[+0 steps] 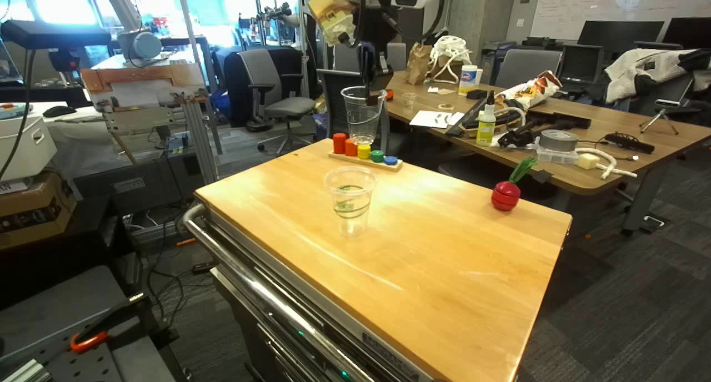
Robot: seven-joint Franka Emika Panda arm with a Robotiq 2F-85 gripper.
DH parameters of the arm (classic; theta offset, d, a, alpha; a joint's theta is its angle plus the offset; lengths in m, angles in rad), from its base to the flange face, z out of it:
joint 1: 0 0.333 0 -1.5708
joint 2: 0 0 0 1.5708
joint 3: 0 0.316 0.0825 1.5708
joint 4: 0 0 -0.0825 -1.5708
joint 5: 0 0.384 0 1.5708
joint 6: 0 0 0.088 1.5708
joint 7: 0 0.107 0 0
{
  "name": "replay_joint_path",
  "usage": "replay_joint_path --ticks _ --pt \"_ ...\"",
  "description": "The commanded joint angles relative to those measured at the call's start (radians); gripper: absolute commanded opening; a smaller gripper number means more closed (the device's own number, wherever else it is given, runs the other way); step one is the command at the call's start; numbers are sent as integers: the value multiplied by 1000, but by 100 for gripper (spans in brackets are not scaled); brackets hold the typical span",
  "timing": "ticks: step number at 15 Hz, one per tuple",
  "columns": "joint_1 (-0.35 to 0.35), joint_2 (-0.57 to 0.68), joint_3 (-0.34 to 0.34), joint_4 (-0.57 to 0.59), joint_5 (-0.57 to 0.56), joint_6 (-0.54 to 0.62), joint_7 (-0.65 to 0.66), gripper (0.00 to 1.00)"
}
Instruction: Stack the cups
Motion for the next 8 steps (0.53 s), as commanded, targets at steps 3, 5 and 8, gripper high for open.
replay_joint_path --ticks 3,5,8 --pt "-15 -310 -23 -355 45 111 75 2" --pt "-17 -407 -16 -466 63 151 108 2" --pt "-26 -548 7 -618 76 270 171 2"
